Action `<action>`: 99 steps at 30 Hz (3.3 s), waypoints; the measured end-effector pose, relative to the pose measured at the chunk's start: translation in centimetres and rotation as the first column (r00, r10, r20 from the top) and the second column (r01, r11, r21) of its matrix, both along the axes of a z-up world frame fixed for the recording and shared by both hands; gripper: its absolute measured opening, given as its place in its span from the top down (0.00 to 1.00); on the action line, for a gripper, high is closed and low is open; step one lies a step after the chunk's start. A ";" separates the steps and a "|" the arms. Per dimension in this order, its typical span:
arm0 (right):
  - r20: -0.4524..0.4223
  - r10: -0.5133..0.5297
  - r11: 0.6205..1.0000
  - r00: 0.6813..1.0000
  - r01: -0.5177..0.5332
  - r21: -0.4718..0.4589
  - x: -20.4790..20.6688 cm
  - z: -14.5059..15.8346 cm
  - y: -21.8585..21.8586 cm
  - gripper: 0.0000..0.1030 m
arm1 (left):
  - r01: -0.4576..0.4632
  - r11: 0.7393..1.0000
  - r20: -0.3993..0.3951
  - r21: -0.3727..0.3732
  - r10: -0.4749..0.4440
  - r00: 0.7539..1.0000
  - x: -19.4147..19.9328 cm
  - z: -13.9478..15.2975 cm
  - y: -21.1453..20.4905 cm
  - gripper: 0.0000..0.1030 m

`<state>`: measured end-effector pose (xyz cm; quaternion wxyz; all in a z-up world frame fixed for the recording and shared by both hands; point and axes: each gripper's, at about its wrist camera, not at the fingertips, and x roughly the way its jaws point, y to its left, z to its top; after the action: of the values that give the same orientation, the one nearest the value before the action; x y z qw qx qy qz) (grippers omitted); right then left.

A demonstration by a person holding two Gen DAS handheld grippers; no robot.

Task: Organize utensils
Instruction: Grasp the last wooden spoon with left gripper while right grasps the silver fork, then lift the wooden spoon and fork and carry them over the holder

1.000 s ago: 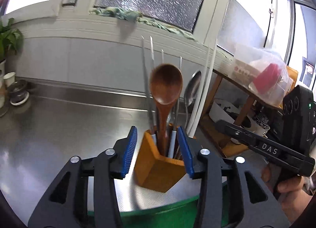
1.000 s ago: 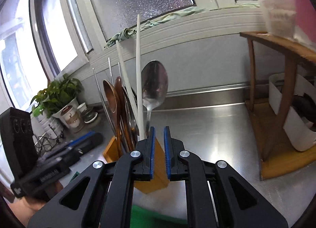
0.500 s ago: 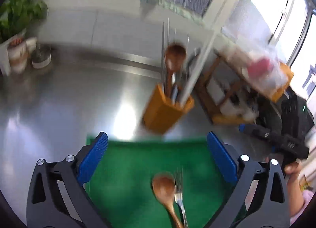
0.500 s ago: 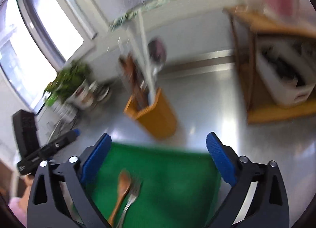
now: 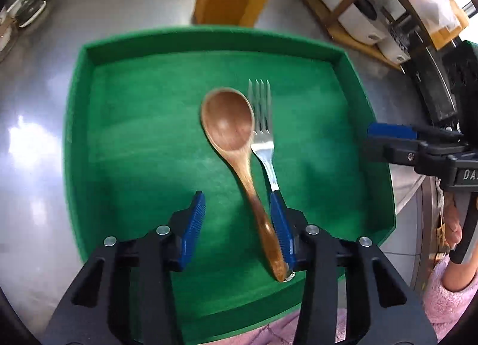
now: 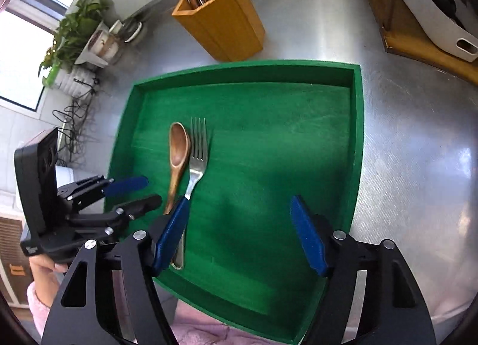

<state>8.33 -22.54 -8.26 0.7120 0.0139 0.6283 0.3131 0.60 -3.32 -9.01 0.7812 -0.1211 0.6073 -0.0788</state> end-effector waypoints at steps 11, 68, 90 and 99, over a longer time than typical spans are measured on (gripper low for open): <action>-0.028 0.015 0.999 0.999 -0.016 -0.028 -1.0 -0.6 1.8 0.32 | -0.080 0.979 -0.021 0.188 0.086 0.996 0.5 -0.2 0.3 0.92; 0.189 0.034 0.998 0.981 -0.044 0.049 -0.5 3.0 3.8 0.94 | -0.105 0.994 0.327 -0.001 0.099 0.940 -0.9 7.4 5.8 0.93; 0.698 -0.310 0.909 0.645 -0.014 0.417 6.1 10.8 2.7 0.94 | -0.206 0.977 0.777 -0.053 0.170 0.606 6.6 12.1 3.6 0.93; 0.690 -0.364 0.879 0.626 -0.015 0.477 9.6 10.7 4.6 0.94 | -0.233 0.961 0.799 -0.151 0.257 0.544 12.2 12.2 5.0 0.93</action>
<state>17.94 -17.96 2.48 0.9143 0.1035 0.1770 0.3493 12.80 1.70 3.19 0.9731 -0.1655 0.1587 -0.0236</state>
